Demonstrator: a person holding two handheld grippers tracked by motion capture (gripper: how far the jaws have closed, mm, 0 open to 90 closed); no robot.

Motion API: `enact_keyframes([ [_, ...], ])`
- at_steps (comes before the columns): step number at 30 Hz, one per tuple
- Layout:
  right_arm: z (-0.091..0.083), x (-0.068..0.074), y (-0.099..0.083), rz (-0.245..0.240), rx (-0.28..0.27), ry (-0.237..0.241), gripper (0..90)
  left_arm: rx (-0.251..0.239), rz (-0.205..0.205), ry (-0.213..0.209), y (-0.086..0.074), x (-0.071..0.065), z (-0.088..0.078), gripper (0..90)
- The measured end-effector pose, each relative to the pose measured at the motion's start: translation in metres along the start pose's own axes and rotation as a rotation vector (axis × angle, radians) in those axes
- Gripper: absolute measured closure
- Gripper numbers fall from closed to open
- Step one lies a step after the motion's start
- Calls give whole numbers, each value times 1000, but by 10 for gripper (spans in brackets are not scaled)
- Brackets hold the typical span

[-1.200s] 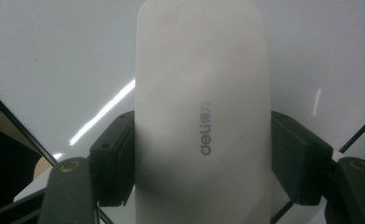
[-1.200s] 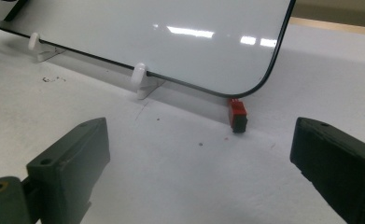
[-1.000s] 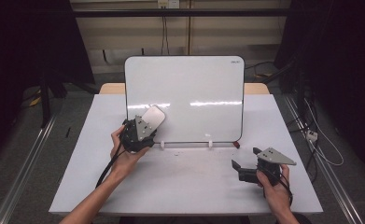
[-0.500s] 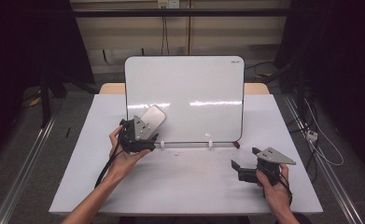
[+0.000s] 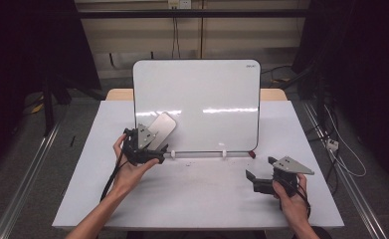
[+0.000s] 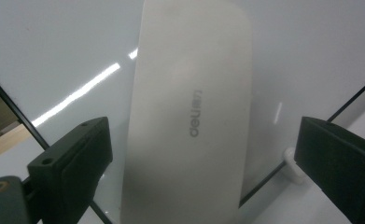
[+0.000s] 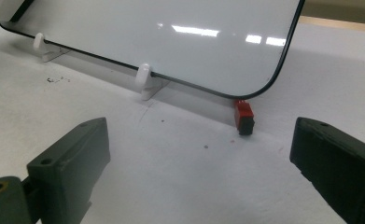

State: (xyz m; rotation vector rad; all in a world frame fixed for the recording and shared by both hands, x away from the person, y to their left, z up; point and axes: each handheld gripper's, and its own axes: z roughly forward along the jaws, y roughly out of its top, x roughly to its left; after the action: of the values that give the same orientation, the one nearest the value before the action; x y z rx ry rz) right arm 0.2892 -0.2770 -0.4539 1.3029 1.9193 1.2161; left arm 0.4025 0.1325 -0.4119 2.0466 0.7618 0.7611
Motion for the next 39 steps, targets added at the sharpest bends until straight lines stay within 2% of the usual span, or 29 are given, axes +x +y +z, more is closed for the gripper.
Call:
enact_keyframes([
  [6, -1, 1, 1, -5, -3, -3, 49, -16, -53, -43, 1, 4, -8, 37],
  [10, -1, 2, 2, -12, -4, -3, 49, -14, -90, -38, 2, 8, -15, 39],
  [14, 0, 3, 2, -13, -1, -7, 49, -20, -159, -56, 0, 12, -23, 45],
  [16, 0, 2, 2, -14, -2, -8, 49, -20, -172, -50, -3, 13, -27, 45],
  [22, -2, 1, 1, -9, -2, -12, 49, -8, -164, -79, -7, 17, -38, 44],
  [25, -3, 1, 0, -12, -5, -14, 49, -17, -160, -69, -8, 17, -42, 45],
  [28, -3, 1, 0, -10, -4, -18, 49, -31, -178, -77, -10, 15, -46, 44],
  [32, -3, 1, 0, -12, -3, -19, 49, -41, -172, -75, -13, 13, -51, 45],
  [35, -4, 1, 0, -10, -3, -20, 49, -67, -149, -105, -16, 13, -55, 44],
  [39, -4, 1, 0, -8, -3, -23, 49, -44, -159, -83, -21, 12, -59, 44],
])
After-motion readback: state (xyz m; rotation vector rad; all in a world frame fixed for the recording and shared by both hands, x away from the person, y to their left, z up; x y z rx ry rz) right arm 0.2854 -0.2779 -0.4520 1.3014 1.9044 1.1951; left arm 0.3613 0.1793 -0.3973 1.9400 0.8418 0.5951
